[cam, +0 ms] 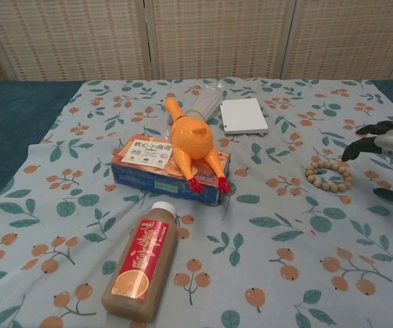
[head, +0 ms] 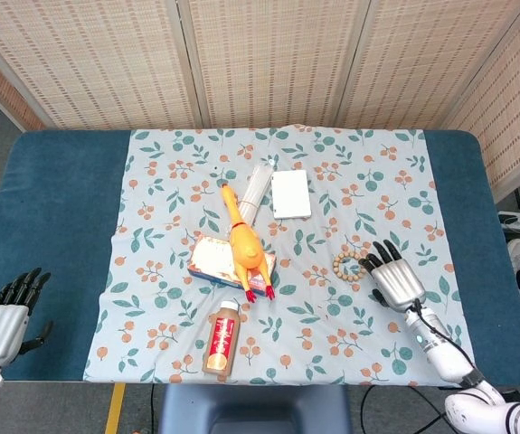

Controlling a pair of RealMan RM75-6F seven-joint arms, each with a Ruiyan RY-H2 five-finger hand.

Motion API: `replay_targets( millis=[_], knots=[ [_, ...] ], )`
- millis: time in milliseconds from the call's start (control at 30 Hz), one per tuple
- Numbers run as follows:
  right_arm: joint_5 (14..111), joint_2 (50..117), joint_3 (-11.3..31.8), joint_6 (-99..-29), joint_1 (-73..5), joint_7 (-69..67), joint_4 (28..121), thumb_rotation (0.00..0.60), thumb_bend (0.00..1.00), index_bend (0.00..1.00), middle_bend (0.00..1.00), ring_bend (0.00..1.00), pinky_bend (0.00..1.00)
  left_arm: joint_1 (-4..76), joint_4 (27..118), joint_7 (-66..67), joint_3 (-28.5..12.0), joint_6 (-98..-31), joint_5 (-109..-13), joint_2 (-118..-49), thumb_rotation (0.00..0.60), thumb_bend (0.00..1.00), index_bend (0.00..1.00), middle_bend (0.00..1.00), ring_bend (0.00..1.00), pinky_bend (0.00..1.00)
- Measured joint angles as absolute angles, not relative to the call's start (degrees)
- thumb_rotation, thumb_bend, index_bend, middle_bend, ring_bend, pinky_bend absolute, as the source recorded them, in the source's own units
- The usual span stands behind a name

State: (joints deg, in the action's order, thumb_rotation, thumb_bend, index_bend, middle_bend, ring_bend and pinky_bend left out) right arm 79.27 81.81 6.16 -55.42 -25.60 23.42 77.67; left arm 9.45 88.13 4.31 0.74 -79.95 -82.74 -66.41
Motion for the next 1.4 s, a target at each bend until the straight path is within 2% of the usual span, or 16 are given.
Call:
replay_targets(
  millis=[233, 600, 733, 867, 1000, 1400],
  knots=[
    [78.48, 83.98, 5.96, -54.6, -26.9, 24.48, 75.45, 0.6, 0.3, 0.34, 0.28, 0.0, 0.0, 9.38, 88.03, 4.35, 0.5, -79.7, -82.69, -66.51, 0.6, 0.41, 0.0, 0.0, 0.0, 0.13],
    [74.89, 86.95, 5.56, -51.82, -29.45, 29.32, 73.43, 0.6, 0.3, 0.34, 0.3, 0.0, 0.0, 9.32, 89.14, 5.38, 0.24, -78.08, -81.65, -65.9, 0.6, 0.41, 0.0, 0.0, 0.0, 0.13],
    [73.21, 87.6, 5.41, -51.01, -30.11, 31.12, 73.51, 0.6, 0.3, 0.39, 0.35, 0.0, 0.0, 9.23, 89.22, 5.38, 0.09, -77.98, -81.53, -65.77, 0.6, 0.41, 0.0, 0.0, 0.0, 0.13],
    [72.29, 88.34, 5.23, -51.77, -30.21, 31.74, 73.27, 0.6, 0.38, 0.46, 0.41, 0.02, 0.0, 9.19, 89.31, 5.13, -0.06, -77.7, -81.28, -65.71, 0.6, 0.41, 0.0, 0.0, 0.0, 0.14],
    [70.78, 88.79, 4.88, -51.56, -30.48, 33.33, 73.08, 0.6, 0.39, 0.54, 0.46, 0.07, 0.0, 9.33, 90.04, 3.53, -0.07, -76.36, -80.77, -65.18, 0.6, 0.42, 0.0, 0.0, 0.0, 0.14],
    [67.63, 87.59, 5.46, -50.9, -30.69, 29.9, 76.78, 0.6, 0.59, 0.67, 0.56, 0.17, 0.0, 9.37, 90.68, 2.07, -0.28, -75.37, -80.27, -64.47, 0.6, 0.42, 0.0, 0.0, 0.0, 0.15]
  ],
)
